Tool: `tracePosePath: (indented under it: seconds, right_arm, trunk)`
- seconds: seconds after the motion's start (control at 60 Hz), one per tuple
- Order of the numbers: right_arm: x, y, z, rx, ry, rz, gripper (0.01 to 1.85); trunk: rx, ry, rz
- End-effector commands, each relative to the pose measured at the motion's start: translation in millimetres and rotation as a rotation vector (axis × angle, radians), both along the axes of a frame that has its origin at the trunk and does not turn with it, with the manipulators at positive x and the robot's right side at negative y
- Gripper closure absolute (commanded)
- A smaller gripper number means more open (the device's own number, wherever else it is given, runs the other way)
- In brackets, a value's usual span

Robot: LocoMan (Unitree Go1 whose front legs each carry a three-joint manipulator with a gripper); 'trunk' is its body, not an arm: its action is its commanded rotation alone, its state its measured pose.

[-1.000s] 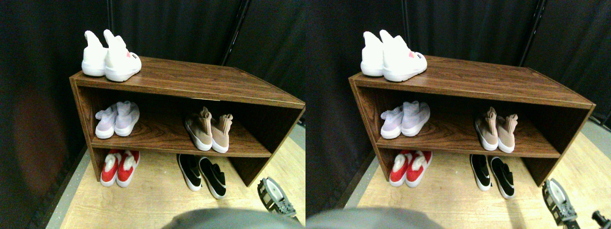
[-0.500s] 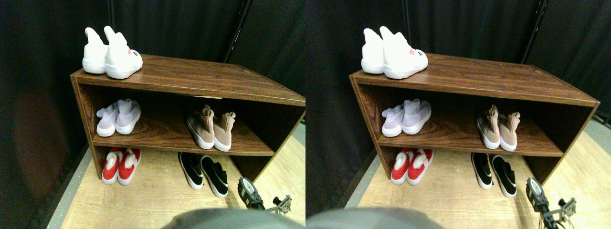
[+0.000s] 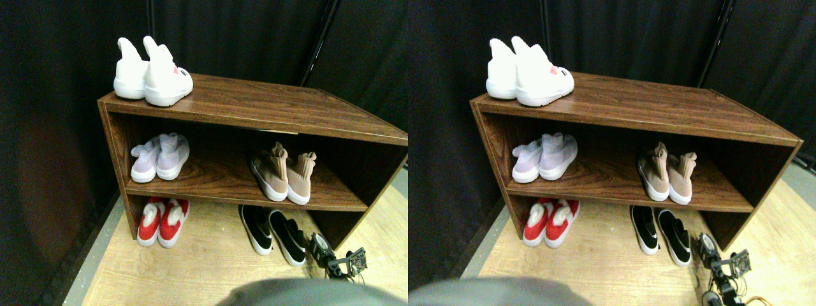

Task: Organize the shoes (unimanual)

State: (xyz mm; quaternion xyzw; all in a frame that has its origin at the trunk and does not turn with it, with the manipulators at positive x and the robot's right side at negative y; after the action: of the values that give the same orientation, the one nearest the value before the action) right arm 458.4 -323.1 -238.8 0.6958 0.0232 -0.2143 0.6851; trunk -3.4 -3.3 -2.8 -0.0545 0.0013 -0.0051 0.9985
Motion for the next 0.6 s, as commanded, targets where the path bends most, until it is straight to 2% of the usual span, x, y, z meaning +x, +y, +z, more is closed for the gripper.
tracePosePath:
  seconds: [0.017, 0.183, 0.25, 0.333, 0.6]
  right_arm:
    - [10.3, 4, 3, -0.005, -0.06, 0.031, 1.8]
    - [16.2, 16, 2, -0.013, -0.033, 0.052, 1.8]
    - [17.7, 25, 3, -0.014, -0.024, 0.06, 1.8]
    - [20.4, 32, 0, 0.025, -0.03, 0.041, 1.8]
    - [21.7, 40, -1, 0.042, -0.045, 0.063, 1.8]
  trunk:
    - [-0.028, 0.01, 0.031]
    - [-0.036, 0.012, 0.051]
    - [-0.044, 0.017, 0.064]
    - [-0.048, 0.018, 0.071]
    - [-0.051, 0.015, 0.076]
